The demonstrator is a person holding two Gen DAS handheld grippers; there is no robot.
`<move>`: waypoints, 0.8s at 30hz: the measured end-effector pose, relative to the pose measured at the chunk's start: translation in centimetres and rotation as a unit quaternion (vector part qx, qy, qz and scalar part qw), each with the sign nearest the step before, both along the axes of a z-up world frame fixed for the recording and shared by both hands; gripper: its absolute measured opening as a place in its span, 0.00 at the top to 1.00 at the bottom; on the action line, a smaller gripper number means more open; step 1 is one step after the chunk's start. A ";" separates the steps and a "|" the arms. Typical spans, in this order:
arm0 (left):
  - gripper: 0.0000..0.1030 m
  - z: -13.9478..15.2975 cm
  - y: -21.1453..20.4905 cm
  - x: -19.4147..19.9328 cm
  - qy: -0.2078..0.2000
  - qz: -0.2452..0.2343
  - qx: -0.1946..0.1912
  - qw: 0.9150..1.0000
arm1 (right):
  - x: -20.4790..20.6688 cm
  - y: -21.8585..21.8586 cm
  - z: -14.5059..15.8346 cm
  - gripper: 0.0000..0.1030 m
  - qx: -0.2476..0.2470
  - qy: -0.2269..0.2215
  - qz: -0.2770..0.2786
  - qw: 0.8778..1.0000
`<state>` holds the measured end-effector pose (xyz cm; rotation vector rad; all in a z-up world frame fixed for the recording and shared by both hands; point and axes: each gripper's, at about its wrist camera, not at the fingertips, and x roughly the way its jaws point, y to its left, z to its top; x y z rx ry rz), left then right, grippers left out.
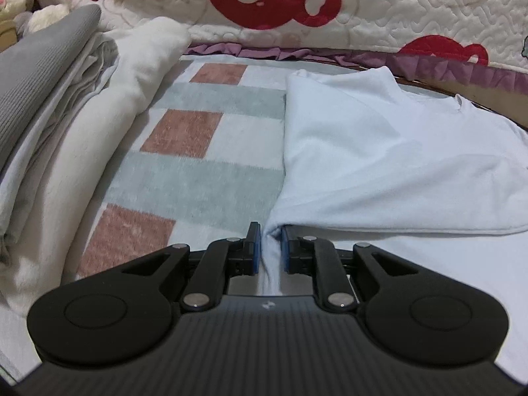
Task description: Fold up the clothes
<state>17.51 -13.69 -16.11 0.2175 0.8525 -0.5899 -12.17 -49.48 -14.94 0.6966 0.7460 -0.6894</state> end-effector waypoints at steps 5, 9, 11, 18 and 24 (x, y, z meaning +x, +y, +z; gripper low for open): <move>0.86 1.1 0.8 -0.4 0.001 0.003 0.010 1.000 | -0.2 -1.3 2.2 0.89 -0.023 -0.020 0.010 0.999; 0.86 2.6 2.4 -0.8 0.009 0.005 -0.010 1.000 | 2.0 -2.7 3.5 0.41 -0.015 -0.075 0.058 0.995; 0.86 3.2 3.0 -0.7 0.018 0.002 -0.058 0.998 | 3.8 -3.7 2.8 0.40 -0.008 -0.053 0.072 0.996; 0.86 3.0 1.4 -0.4 0.018 -0.027 -0.137 0.990 | 6.1 -5.5 0.3 0.92 -0.020 -0.061 0.118 0.991; 0.83 0.1 -0.9 -0.9 0.055 -0.045 -0.020 0.997 | 0.5 -4.7 3.8 0.94 0.004 -0.198 0.122 0.973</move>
